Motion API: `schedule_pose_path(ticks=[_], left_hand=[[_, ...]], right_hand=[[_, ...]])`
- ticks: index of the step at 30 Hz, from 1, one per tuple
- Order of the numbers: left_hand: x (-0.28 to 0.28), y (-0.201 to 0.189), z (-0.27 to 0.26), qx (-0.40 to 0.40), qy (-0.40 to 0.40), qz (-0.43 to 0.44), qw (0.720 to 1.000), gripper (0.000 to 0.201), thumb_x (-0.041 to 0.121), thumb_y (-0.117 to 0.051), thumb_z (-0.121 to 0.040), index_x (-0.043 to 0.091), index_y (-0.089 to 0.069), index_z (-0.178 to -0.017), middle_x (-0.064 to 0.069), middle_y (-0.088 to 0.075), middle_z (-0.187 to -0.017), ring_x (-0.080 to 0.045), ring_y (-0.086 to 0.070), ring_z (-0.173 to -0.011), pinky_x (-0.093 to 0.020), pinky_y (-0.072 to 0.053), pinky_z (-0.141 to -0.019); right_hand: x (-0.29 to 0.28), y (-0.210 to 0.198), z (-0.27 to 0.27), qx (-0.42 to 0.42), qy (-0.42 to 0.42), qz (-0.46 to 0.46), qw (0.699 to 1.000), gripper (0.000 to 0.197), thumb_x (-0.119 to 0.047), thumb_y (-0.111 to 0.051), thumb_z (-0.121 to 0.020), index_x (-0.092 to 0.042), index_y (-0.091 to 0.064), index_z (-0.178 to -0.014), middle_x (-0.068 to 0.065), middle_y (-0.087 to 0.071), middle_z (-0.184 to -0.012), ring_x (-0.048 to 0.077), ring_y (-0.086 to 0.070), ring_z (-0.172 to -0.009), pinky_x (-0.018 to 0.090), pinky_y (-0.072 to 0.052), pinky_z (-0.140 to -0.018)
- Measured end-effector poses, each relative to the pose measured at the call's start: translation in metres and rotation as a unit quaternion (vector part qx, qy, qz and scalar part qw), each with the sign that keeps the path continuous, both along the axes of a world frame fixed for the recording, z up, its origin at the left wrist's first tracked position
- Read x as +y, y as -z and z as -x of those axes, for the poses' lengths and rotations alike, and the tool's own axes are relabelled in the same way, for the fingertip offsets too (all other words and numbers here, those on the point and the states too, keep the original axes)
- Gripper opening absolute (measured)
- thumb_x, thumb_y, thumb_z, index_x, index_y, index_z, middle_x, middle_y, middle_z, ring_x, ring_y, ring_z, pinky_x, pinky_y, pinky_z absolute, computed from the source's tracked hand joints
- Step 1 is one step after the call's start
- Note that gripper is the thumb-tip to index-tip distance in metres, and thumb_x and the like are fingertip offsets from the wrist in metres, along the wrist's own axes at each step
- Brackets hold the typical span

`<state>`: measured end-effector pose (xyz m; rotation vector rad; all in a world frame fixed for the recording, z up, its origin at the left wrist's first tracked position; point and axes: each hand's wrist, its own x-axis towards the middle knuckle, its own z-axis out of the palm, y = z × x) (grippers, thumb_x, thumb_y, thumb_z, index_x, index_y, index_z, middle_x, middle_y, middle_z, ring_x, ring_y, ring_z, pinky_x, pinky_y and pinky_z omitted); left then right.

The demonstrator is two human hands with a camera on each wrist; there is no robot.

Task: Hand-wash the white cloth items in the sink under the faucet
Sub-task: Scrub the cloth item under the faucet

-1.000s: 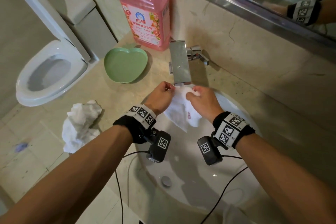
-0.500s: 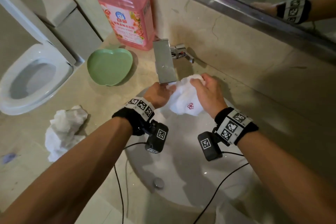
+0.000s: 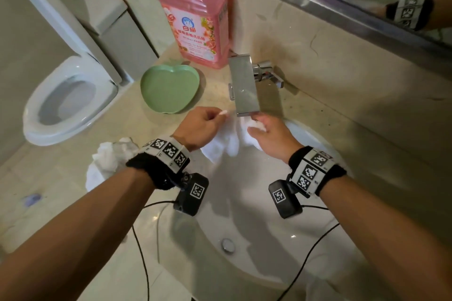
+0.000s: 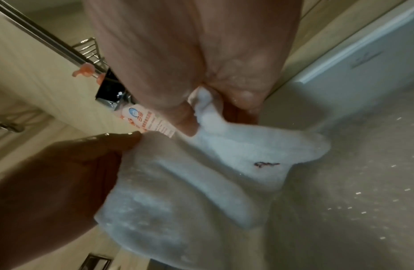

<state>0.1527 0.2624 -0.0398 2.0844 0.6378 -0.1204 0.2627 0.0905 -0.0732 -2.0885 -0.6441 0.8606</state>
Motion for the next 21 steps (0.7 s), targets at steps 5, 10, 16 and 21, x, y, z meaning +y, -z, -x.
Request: schedule_pose_path(ticks=[5, 10, 16, 21], left_hand=[[0.005, 0.0, 0.016, 0.03, 0.007, -0.046, 0.998, 0.033, 0.032, -0.05, -0.1, 0.011, -0.071, -0.086, -0.005, -0.072, -0.085, -0.022, -0.066, -0.079, -0.035, -0.053, -0.077], [-0.003, 0.005, 0.018, 0.053, -0.039, -0.011, 0.998, 0.031, 0.024, -0.048, -0.099, 0.004, -0.063, -0.082, -0.018, -0.069, -0.087, -0.034, -0.068, -0.08, -0.048, -0.057, -0.079], [-0.027, 0.014, -0.003, 0.039, -0.167, 0.193, 0.966, 0.012, 0.004, -0.052, -0.095, -0.002, -0.062, -0.097, -0.022, -0.068, -0.101, -0.028, -0.071, -0.082, -0.04, -0.062, -0.073], [-0.037, 0.016, -0.016, 0.065, -0.17, 0.274, 0.944, 0.021, 0.002, -0.052, -0.088, -0.001, -0.063, -0.106, -0.012, -0.071, -0.098, -0.024, -0.071, -0.084, -0.036, -0.061, -0.072]], right_hand=[[0.023, -0.004, 0.009, -0.028, 0.022, -0.015, 0.999, 0.046, -0.009, -0.062, -0.086, -0.023, -0.046, -0.045, -0.008, -0.042, -0.047, 0.008, -0.038, -0.05, 0.025, -0.033, -0.054], [0.026, -0.004, 0.006, -0.039, 0.074, -0.015, 0.996, 0.034, -0.007, -0.058, -0.091, -0.02, -0.049, -0.061, 0.012, -0.056, -0.072, 0.021, -0.047, -0.069, 0.032, -0.041, -0.067], [0.012, -0.007, 0.028, -0.034, -0.055, -0.003, 0.998, 0.043, -0.024, -0.056, -0.098, -0.029, -0.055, -0.141, -0.01, -0.061, -0.12, 0.009, -0.061, -0.106, 0.017, -0.047, -0.08], [0.001, -0.002, 0.026, -0.109, -0.068, 0.053, 0.99, 0.064, -0.016, -0.072, -0.087, -0.022, -0.046, -0.145, 0.004, -0.059, -0.138, 0.021, -0.056, -0.125, 0.022, -0.04, -0.101]])
